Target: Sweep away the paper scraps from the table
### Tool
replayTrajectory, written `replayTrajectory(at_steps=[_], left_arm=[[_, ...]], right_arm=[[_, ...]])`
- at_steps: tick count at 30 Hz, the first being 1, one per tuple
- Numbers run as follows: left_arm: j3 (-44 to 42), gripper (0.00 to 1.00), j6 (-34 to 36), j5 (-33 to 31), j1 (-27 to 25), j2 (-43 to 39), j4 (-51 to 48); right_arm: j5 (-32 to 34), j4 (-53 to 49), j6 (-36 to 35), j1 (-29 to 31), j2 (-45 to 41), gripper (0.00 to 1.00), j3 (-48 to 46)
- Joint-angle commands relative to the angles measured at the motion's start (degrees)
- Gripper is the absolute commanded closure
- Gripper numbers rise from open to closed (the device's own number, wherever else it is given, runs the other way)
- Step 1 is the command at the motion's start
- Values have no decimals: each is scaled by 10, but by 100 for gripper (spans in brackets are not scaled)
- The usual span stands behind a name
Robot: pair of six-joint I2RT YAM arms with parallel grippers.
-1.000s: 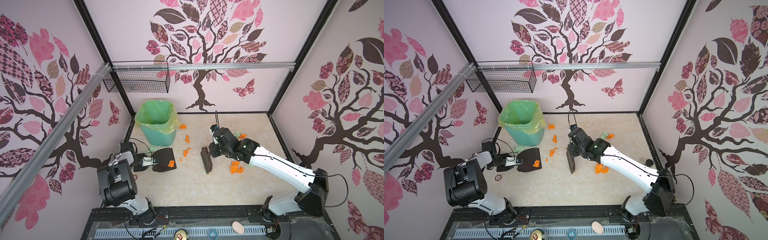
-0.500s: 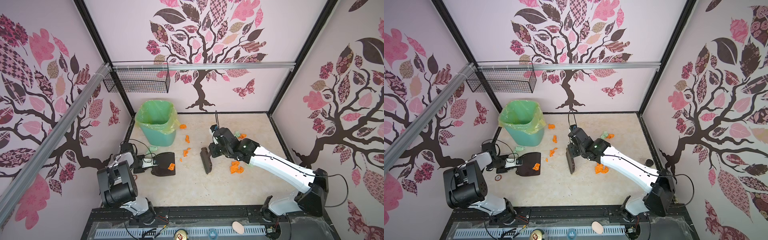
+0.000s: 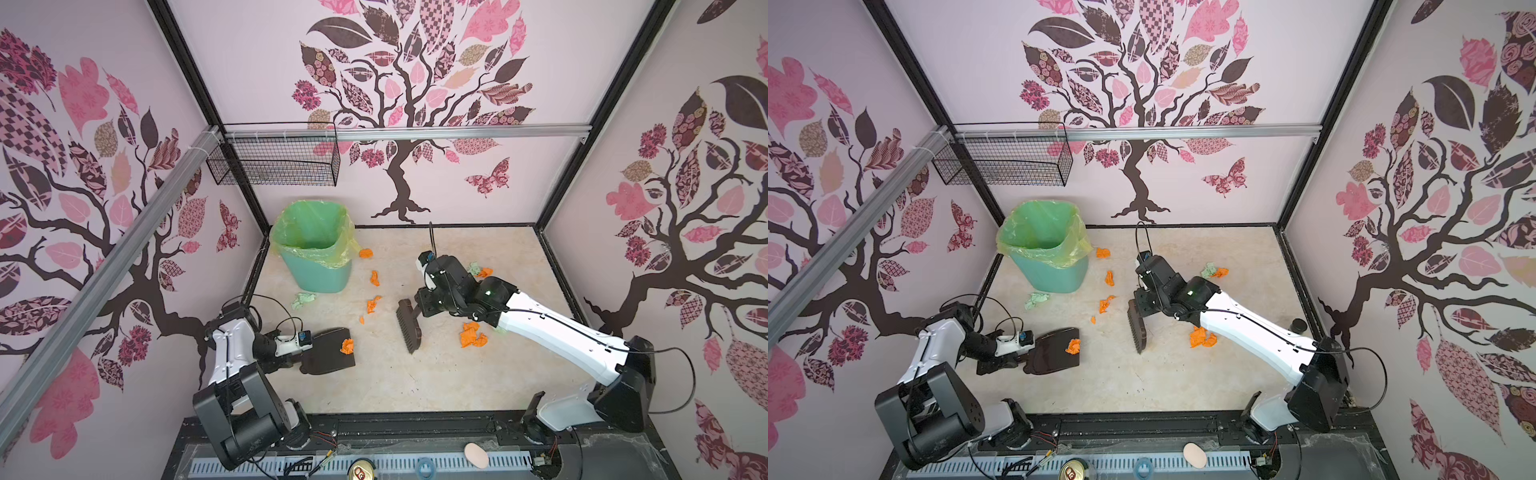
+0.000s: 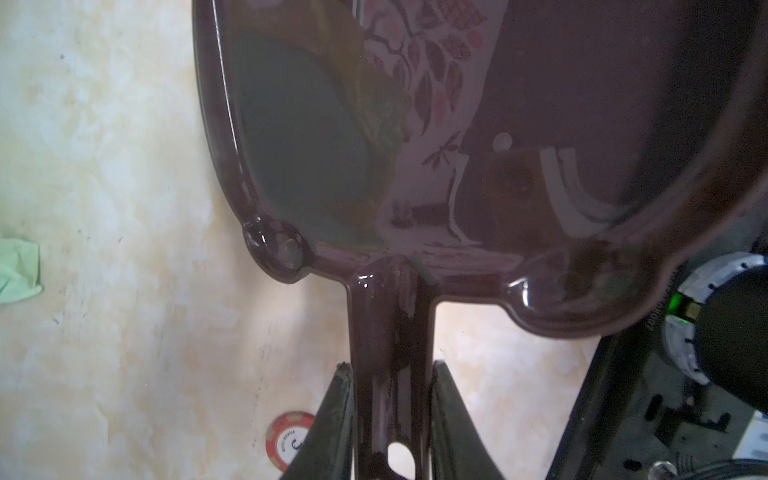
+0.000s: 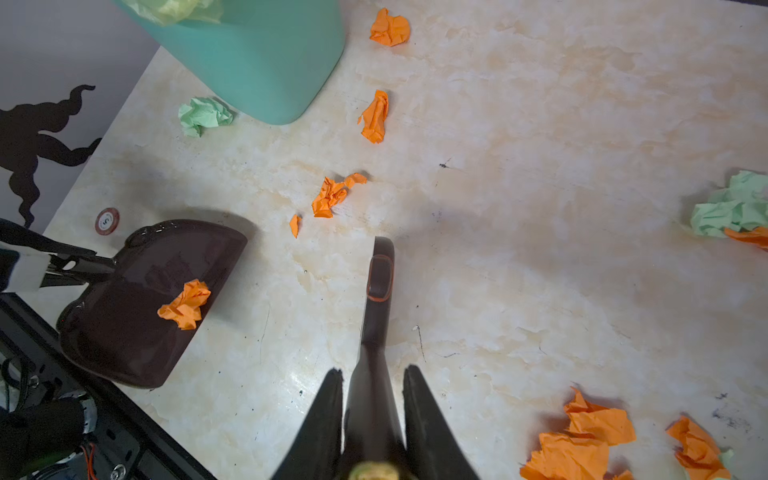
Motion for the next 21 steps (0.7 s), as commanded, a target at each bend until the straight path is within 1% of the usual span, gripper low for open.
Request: replayTrajectory(at_steps=[1, 3, 7, 9, 11, 13, 14, 17, 21], left_arm=[[17, 83, 13, 39, 33, -18, 4], [12, 83, 6, 47, 42, -26, 30], [-10, 84, -10, 70, 41, -51, 82], [-25, 84, -19, 60, 27, -64, 114], [-34, 84, -11, 48, 22, -70, 136], [-18, 85, -14, 42, 24, -63, 126], [-1, 85, -7, 43, 30, -54, 103], [40, 86, 5, 60, 56, -35, 60], [56, 87, 21, 83, 92, -45, 46]], right_arm=[[-15, 2, 4, 19, 27, 100, 47], [-14, 2, 4, 24, 34, 100, 57], [-11, 5, 8, 27, 34, 100, 60], [-10, 3, 10, 26, 32, 100, 58], [-13, 5, 12, 26, 29, 100, 59], [-22, 11, 18, 27, 28, 100, 61], [-29, 15, 22, 27, 29, 100, 64], [-49, 26, 38, 28, 34, 100, 72], [-59, 34, 49, 28, 39, 100, 79]])
